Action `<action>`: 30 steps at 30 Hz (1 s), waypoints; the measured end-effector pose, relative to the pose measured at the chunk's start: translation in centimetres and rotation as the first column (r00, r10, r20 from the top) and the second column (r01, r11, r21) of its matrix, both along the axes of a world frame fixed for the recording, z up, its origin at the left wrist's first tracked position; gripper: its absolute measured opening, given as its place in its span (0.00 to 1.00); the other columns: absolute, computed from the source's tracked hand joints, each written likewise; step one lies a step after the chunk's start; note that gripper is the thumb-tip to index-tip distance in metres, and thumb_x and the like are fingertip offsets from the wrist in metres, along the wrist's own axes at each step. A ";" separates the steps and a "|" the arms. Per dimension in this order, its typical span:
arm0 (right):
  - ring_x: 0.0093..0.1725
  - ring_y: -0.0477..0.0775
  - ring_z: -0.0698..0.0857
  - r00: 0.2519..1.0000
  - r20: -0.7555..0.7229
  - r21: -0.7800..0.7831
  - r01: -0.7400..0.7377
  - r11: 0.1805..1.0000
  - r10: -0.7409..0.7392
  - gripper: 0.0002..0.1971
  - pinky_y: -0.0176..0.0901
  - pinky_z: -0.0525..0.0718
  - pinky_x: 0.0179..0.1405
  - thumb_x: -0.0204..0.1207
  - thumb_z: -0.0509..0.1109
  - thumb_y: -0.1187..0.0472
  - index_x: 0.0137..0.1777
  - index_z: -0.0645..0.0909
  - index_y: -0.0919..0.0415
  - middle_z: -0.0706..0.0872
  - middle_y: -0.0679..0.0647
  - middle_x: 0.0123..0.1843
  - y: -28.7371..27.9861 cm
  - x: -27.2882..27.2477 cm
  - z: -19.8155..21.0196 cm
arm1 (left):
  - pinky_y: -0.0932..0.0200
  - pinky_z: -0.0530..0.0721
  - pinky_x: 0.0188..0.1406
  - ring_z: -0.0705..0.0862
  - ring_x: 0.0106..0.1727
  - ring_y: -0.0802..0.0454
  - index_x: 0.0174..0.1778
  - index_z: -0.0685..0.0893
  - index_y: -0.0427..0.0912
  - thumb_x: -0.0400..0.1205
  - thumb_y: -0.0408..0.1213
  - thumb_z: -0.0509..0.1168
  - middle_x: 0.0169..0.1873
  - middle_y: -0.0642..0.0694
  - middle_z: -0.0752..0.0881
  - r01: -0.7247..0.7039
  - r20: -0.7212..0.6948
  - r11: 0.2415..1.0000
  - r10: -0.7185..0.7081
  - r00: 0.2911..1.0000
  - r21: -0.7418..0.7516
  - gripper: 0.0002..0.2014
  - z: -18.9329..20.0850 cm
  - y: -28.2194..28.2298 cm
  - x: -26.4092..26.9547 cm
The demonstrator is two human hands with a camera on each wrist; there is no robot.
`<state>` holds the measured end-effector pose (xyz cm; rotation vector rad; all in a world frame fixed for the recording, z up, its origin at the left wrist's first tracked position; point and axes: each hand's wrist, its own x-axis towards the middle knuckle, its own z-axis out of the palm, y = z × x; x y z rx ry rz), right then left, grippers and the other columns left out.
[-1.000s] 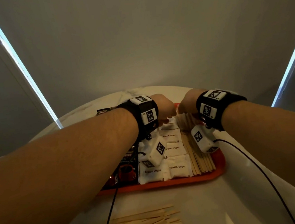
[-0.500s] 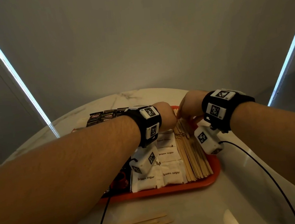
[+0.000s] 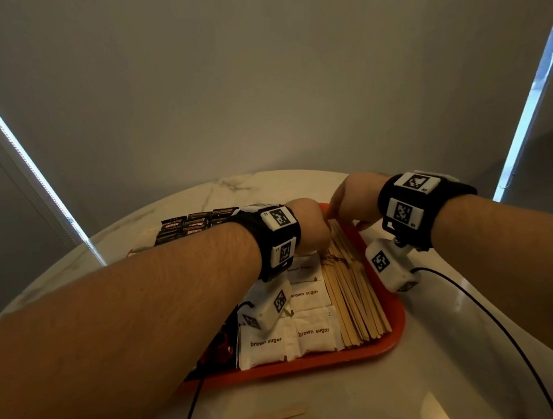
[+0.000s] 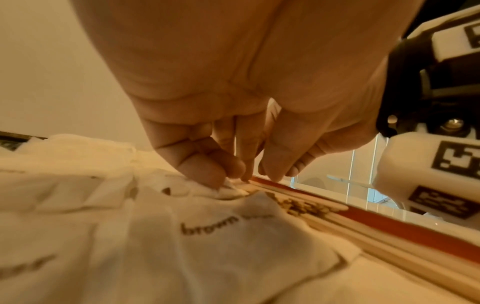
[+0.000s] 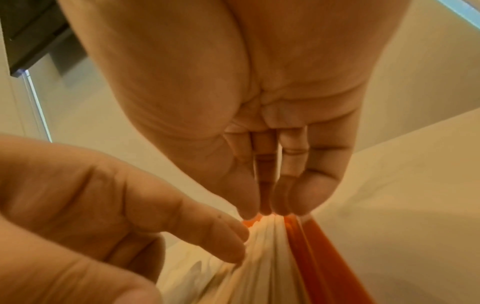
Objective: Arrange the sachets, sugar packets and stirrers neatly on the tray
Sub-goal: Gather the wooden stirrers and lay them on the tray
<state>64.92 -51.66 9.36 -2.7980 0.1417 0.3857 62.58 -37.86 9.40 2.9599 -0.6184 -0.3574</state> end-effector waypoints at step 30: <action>0.58 0.51 0.81 0.952 -0.023 -0.198 -0.303 0.932 0.305 0.23 0.45 0.77 0.52 0.75 0.79 0.46 0.69 0.82 0.47 0.85 0.47 0.61 2.0 -3.6 1.3 | 0.50 0.89 0.62 0.89 0.62 0.46 0.66 0.89 0.45 0.83 0.47 0.70 0.64 0.43 0.90 0.074 0.025 0.997 -0.073 0.997 -0.026 0.18 0.1 2.9 -4.0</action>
